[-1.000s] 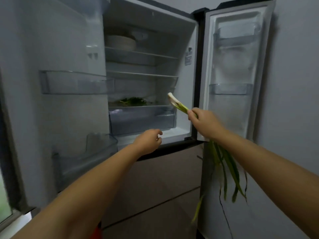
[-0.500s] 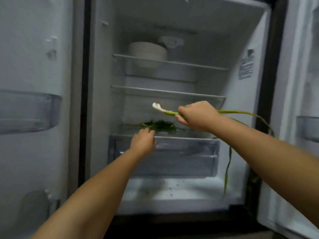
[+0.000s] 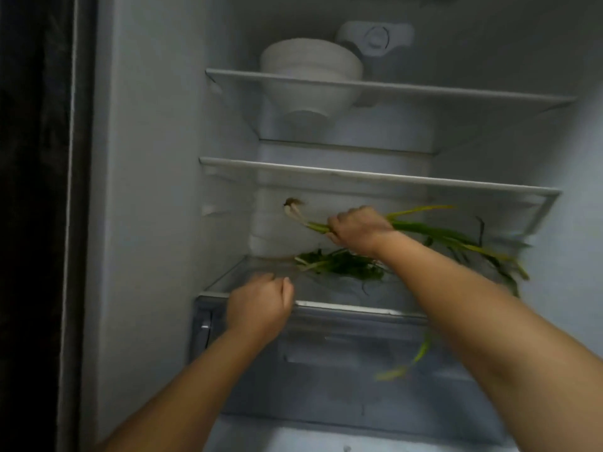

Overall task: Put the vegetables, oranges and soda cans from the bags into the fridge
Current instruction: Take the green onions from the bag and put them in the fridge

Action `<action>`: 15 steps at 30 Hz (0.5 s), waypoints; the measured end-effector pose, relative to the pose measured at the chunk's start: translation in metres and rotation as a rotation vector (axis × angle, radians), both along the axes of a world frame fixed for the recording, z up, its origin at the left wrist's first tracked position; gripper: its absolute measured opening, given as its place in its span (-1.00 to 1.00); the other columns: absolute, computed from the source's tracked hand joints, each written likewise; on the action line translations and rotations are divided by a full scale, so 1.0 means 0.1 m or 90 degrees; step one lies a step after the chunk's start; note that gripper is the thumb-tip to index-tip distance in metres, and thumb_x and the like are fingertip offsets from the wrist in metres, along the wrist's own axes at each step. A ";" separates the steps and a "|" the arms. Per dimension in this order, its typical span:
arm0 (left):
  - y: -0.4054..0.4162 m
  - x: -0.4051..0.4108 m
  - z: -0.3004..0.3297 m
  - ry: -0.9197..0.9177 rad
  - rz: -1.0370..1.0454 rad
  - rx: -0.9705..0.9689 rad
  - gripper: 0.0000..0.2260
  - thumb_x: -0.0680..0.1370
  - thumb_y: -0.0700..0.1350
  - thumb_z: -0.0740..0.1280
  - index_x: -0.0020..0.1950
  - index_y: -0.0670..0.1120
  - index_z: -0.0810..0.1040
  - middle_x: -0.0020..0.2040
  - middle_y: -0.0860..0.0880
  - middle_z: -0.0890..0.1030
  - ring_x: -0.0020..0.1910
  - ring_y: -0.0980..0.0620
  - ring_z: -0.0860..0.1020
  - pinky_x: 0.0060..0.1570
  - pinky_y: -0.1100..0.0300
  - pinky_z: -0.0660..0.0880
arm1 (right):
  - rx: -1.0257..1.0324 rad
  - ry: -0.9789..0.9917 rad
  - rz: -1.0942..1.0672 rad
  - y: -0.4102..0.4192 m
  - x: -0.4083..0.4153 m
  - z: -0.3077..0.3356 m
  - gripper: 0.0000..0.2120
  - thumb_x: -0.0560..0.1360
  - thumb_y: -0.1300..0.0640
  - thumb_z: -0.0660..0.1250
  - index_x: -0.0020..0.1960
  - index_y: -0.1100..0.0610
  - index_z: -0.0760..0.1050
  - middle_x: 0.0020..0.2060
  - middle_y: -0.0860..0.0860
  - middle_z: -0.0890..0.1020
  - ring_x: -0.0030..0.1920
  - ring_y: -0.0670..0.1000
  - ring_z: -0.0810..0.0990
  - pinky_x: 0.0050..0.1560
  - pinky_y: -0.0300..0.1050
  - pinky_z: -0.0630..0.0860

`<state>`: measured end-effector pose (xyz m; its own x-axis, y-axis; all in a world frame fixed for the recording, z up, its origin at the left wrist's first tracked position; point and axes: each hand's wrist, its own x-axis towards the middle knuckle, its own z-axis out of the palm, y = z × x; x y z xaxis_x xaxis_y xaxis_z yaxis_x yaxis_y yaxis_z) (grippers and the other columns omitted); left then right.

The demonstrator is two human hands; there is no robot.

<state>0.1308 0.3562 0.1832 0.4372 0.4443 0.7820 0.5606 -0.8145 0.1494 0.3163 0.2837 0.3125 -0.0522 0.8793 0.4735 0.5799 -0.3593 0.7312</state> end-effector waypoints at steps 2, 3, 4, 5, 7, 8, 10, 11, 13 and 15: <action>0.03 0.00 -0.03 -0.018 0.010 0.013 -0.51 0.53 0.07 -0.15 -0.32 -0.05 0.49 -0.28 -0.04 0.54 -0.25 -0.10 0.54 -0.39 0.16 0.30 | -0.002 -0.040 0.038 0.33 0.18 -0.03 -0.63 0.65 -0.03 -0.03 0.22 0.19 0.37 0.09 0.17 0.58 0.03 0.19 0.57 -0.07 -0.02 0.39; 0.04 0.00 -0.04 -0.031 0.014 0.022 -0.54 0.51 0.06 -0.11 -0.39 -0.04 0.46 -0.37 -0.02 0.51 -0.36 -0.09 0.52 -0.46 0.19 0.26 | -0.011 -0.057 0.055 0.50 0.26 -0.04 -0.64 0.65 -0.02 -0.02 0.23 0.20 0.37 0.08 0.17 0.58 0.02 0.19 0.57 -0.07 -0.01 0.39; 0.03 0.01 -0.03 -0.033 0.024 0.042 -0.58 0.50 0.03 -0.04 -0.46 -0.04 0.43 -0.44 0.01 0.48 -0.45 -0.06 0.50 -0.51 0.24 0.21 | -0.024 -0.064 0.064 0.65 0.33 -0.05 -0.63 0.65 -0.02 -0.02 0.24 0.20 0.37 0.08 0.18 0.58 0.02 0.19 0.56 -0.07 -0.01 0.39; 0.04 0.01 -0.03 -0.036 0.042 0.067 -0.62 0.48 0.00 0.03 -0.50 -0.03 0.42 -0.49 0.03 0.46 -0.51 -0.03 0.48 -0.54 0.28 0.17 | -0.039 -0.060 0.068 0.81 0.40 -0.07 -0.62 0.65 -0.02 -0.02 0.26 0.20 0.36 0.10 0.19 0.57 0.03 0.20 0.55 -0.05 0.00 0.39; 0.06 0.04 -0.04 -0.046 0.067 0.103 -0.64 0.47 -0.03 0.10 -0.52 -0.02 0.42 -0.51 0.05 0.45 -0.54 0.02 0.46 -0.55 0.32 0.12 | -0.071 -0.019 0.053 1.05 0.49 -0.16 -0.60 0.65 -0.05 -0.04 0.30 0.18 0.33 0.15 0.18 0.54 0.09 0.19 0.52 0.02 0.00 0.38; 0.07 0.04 -0.04 -0.047 0.072 0.110 -0.65 0.47 -0.03 0.10 -0.51 -0.02 0.42 -0.51 0.05 0.46 -0.53 0.03 0.46 -0.55 0.32 0.12 | -0.086 0.024 0.046 1.14 0.50 -0.22 -0.60 0.65 -0.05 -0.05 0.32 0.17 0.31 0.18 0.18 0.53 0.12 0.19 0.50 0.05 0.00 0.38; 0.06 0.05 -0.05 -0.051 0.069 0.112 -0.65 0.47 -0.03 0.10 -0.50 -0.02 0.42 -0.50 0.05 0.45 -0.52 0.03 0.47 -0.55 0.32 0.14 | -0.117 0.160 0.034 1.29 0.52 -0.35 -0.59 0.65 -0.05 -0.05 0.34 0.18 0.30 0.23 0.21 0.49 0.19 0.20 0.47 0.10 0.02 0.37; 0.06 0.05 -0.06 -0.056 0.061 0.111 -0.66 0.48 -0.03 0.09 -0.49 -0.03 0.42 -0.50 0.05 0.45 -0.52 0.02 0.47 -0.53 0.33 0.15 | -0.129 0.236 0.026 1.34 0.52 -0.41 -0.59 0.65 -0.05 -0.03 0.33 0.18 0.30 0.26 0.22 0.46 0.22 0.21 0.46 0.13 0.02 0.37; 0.06 0.05 -0.06 -0.061 0.049 0.110 -0.66 0.48 -0.03 0.09 -0.47 -0.03 0.43 -0.48 0.04 0.46 -0.50 0.00 0.47 -0.50 0.34 0.15 | -0.169 0.354 -0.006 1.44 0.54 -0.48 -0.59 0.63 -0.06 0.00 0.32 0.18 0.32 0.29 0.24 0.44 0.25 0.21 0.45 0.16 0.02 0.37; 0.06 0.04 -0.06 -0.051 0.062 0.113 -0.66 0.48 -0.03 0.09 -0.47 -0.03 0.43 -0.47 0.04 0.47 -0.48 0.01 0.49 -0.51 0.32 0.14 | -0.210 0.408 -0.052 1.47 0.54 -0.52 -0.57 0.60 -0.09 0.05 0.29 0.17 0.39 0.26 0.21 0.47 0.19 0.19 0.49 0.16 0.01 0.42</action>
<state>0.1347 0.3624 0.1773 0.3328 0.3341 0.8818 0.6297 -0.7748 0.0559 0.3701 0.4308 0.2606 0.2186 0.9708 0.0987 0.9115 -0.2393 0.3346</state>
